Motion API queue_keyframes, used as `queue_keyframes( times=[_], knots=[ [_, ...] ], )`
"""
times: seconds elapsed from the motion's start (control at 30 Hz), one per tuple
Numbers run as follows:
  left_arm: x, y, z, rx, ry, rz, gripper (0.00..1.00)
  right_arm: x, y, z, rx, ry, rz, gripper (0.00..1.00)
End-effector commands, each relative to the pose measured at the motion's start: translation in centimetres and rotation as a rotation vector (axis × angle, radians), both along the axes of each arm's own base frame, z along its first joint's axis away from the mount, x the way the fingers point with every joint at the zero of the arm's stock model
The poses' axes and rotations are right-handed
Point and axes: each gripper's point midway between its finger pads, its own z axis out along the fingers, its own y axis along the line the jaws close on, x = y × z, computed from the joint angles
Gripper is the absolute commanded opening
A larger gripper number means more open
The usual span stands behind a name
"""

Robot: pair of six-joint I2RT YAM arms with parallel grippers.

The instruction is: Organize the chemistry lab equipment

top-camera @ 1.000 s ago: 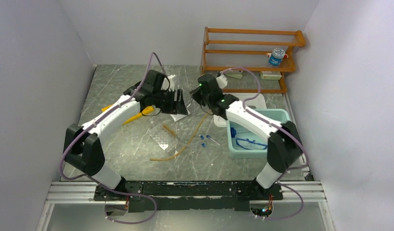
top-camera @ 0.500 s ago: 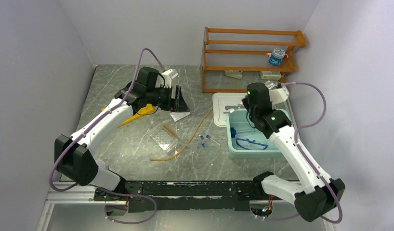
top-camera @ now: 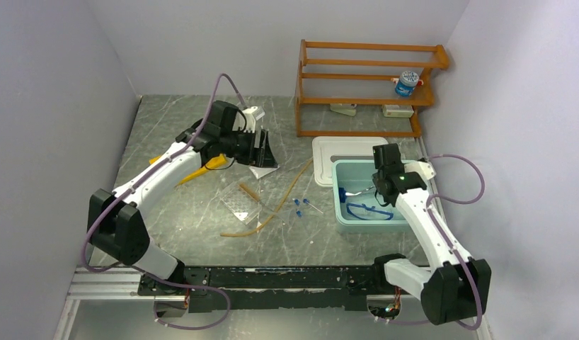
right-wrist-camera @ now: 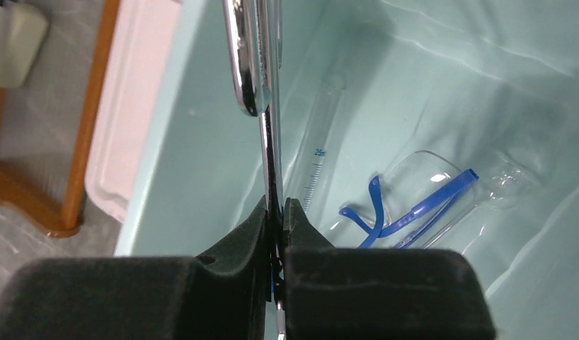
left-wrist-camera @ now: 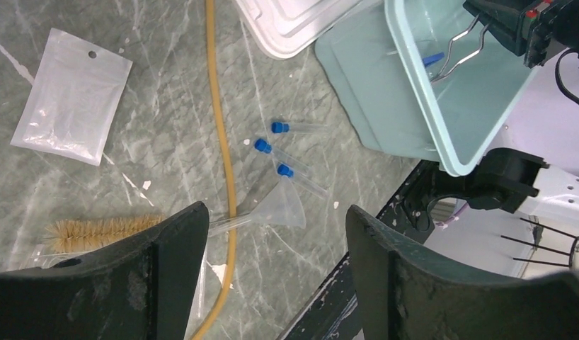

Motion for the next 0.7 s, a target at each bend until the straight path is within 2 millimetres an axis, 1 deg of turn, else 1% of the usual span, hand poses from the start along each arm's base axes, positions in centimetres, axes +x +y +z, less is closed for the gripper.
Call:
queue_keyframes(
  times=[0.0,0.1,0.33,0.4,0.53,0.67],
  knots=[
    [0.6,0.5,-1.7,0.049,0.006,0.005,0.74,1.8,0.1,-1.3,0.071,-0.025,-0.039,0.00],
    [1.1,0.5,-2.5,0.069,0.016,0.013,0.73,1.8,-0.4,-2.5,0.073,0.009,-0.076,0.00],
    [2.4,0.2,-4.0,0.086,0.018,0.027,0.72,0.8,-2.0,-5.6,0.085,0.110,-0.157,0.00],
    [2.7,-0.1,-4.5,0.083,0.030,0.029,0.72,0.9,-2.1,-6.4,0.101,0.132,-0.168,0.00],
    [3.4,-0.5,-5.7,0.093,0.052,0.024,0.71,1.2,-1.4,-8.0,0.147,0.146,-0.179,0.00],
    [4.0,-0.7,-6.4,0.116,0.059,0.015,0.70,1.7,-1.0,-9.2,0.174,0.157,-0.190,0.00]
  ],
)
